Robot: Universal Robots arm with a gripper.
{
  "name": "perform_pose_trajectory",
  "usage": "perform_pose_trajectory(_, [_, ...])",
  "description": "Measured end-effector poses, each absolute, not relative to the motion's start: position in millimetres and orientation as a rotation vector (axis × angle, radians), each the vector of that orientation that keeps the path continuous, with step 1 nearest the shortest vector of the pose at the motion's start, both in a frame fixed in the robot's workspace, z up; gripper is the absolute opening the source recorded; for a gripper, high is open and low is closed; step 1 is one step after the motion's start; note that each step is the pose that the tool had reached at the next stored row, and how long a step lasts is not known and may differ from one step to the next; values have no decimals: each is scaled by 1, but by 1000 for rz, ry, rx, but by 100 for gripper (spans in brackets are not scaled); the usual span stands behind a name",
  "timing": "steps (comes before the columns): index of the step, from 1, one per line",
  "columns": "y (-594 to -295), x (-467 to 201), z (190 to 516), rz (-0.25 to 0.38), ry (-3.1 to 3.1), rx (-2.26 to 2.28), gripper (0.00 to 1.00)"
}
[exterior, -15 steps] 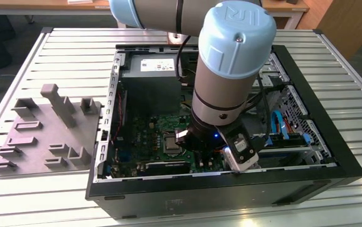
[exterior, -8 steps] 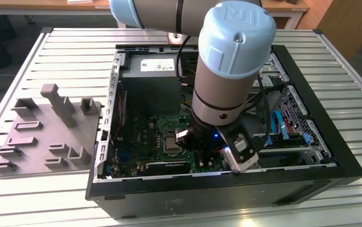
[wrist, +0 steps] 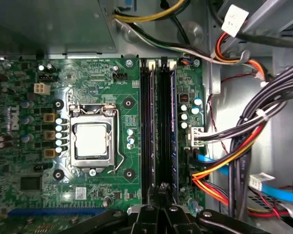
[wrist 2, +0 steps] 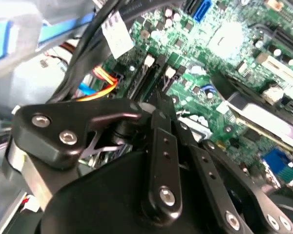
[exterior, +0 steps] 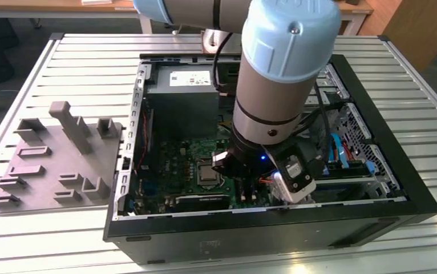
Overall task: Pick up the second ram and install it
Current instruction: 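Press down the second ram until it locks into place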
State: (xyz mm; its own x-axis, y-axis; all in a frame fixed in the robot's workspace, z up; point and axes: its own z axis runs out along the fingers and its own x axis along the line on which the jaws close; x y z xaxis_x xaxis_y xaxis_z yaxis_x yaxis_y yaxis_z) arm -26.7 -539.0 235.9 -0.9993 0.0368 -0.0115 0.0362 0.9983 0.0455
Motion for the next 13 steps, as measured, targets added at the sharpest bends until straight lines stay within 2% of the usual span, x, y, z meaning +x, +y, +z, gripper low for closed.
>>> perform_pose_trajectory(7, [-539,-26,255,70,3128,57,11])
perform_pose_trajectory(13, [-532,-26,256,71,3127,57,11])
